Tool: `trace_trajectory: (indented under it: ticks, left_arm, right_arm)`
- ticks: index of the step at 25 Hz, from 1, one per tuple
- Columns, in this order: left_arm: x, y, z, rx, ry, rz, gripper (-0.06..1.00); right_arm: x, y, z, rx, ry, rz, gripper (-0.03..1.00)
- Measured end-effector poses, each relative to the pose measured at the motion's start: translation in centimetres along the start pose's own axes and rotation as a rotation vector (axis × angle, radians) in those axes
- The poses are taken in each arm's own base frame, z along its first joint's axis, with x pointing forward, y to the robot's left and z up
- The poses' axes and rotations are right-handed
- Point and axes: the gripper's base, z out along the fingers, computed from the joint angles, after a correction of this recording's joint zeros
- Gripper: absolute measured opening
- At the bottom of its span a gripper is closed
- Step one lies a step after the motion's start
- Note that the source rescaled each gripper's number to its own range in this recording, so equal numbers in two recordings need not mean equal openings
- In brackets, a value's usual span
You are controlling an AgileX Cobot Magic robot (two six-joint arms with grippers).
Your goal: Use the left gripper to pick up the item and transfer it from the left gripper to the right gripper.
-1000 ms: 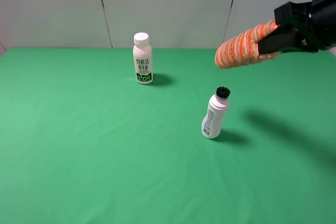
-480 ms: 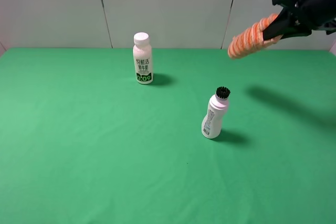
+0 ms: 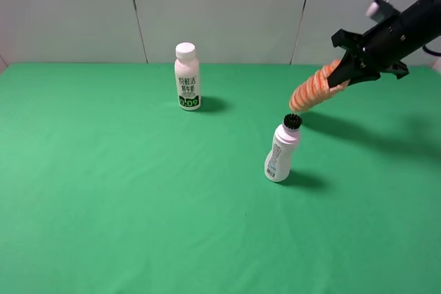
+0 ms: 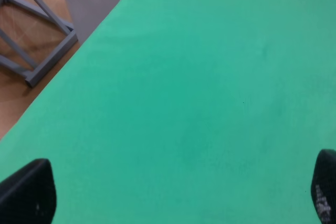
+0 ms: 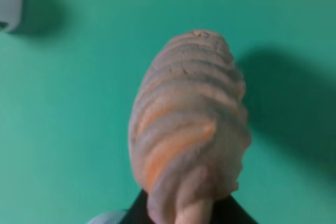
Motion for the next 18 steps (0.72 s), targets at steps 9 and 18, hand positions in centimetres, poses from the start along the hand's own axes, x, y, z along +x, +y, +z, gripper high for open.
trace_trajectory:
  ticks: [9, 18]
  left_arm:
    - [0.0, 0.0, 0.0, 0.0, 0.0, 0.0, 0.97]
    - [0.0, 0.0, 0.0, 0.0, 0.0, 0.0, 0.97]
  right_arm:
    - [0.3, -2.4, 3.3, 0.056, 0.11, 0.017, 0.0]
    - [0.5, -4.6, 4.2, 0.232, 0.143, 0.039, 0.0]
